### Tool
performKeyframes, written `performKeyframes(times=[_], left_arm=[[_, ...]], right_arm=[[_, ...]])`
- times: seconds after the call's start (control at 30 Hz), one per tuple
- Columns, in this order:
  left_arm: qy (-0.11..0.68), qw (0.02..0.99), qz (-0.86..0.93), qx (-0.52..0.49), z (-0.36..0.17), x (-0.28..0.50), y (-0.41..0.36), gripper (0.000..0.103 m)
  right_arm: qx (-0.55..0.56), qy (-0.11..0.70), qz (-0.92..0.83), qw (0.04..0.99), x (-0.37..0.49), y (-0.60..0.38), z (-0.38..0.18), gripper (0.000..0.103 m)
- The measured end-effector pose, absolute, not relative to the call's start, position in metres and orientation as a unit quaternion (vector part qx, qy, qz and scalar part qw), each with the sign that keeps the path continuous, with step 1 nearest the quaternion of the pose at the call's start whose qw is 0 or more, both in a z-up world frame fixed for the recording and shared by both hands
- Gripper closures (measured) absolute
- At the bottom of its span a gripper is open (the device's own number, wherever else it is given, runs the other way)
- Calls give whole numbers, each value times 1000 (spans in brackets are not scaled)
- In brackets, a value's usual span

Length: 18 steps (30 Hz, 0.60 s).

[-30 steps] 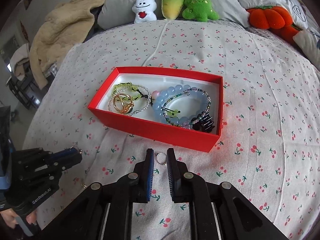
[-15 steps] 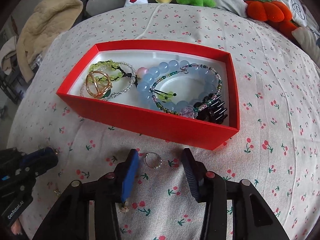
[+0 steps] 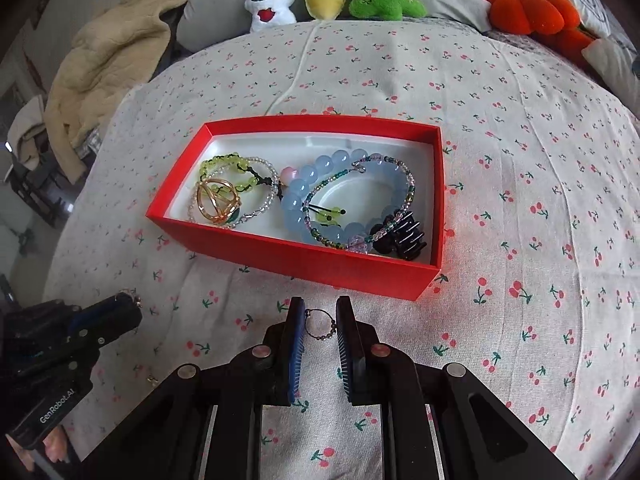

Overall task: Organize jewelry
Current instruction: 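Carry the charm and ring into the red box and open both tools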

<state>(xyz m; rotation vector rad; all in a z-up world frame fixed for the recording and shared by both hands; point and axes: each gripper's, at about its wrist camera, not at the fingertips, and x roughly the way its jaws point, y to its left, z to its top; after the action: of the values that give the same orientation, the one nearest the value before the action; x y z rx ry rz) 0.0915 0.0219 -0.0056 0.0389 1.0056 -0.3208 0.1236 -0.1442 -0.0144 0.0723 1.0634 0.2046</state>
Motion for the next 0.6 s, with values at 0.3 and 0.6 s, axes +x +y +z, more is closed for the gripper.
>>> performKeyframes(times=[0.3,0.6], left_arm=[[441,882,-168,-10,23,112,3,92],[423,886,-186,-40,26,149,-16,92]], right_arm=[[53,456,88,884,126,-152,28,87],[62,455,64,886,148,-171,24,87]])
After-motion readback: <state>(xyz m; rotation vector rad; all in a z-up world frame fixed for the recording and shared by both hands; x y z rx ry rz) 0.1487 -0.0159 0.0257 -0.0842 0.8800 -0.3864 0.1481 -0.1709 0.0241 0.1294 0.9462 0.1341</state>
